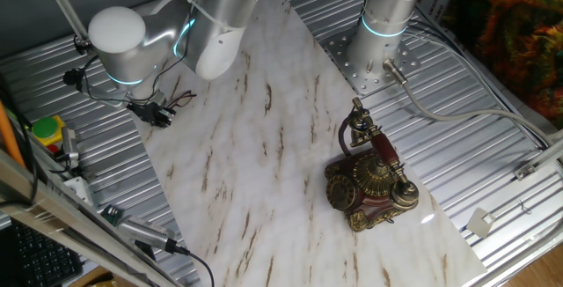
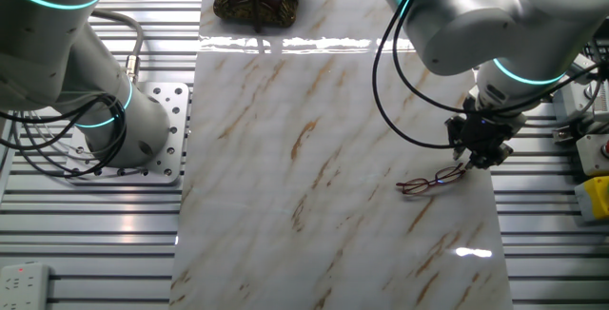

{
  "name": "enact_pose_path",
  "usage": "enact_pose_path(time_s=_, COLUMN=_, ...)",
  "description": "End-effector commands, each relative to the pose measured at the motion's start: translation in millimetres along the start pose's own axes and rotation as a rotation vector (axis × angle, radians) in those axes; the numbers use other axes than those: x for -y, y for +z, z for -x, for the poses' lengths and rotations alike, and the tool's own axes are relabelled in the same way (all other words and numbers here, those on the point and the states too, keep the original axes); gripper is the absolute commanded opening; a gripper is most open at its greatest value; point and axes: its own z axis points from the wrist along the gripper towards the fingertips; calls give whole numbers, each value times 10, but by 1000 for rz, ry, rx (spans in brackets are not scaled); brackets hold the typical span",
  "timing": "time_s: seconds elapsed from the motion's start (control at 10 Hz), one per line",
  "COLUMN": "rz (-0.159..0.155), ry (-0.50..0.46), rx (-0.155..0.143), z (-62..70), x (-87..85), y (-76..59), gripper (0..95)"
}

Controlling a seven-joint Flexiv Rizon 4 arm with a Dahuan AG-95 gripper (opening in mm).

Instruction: Unfold the leg of the glasses (with one hand)

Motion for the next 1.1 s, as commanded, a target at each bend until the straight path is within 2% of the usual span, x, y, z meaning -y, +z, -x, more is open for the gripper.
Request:
enact_pose_path(time_s=0.1, rz=-1, ry=0, rx=1, z=-3, x=-1, y=6, gripper=190)
enact_pose_path(time_s=0.3, rz=-2, ry=-1, rx=4, z=-4, x=-3, y=16, gripper=190)
enact_pose_path(time_s=0.4, rz=-2, ry=0, rx=4, z=-5, x=-4, y=17, gripper=0)
enact_pose_path(time_s=1.1, rz=-4, ry=0, rx=13, z=-6, x=-5, y=22, gripper=0)
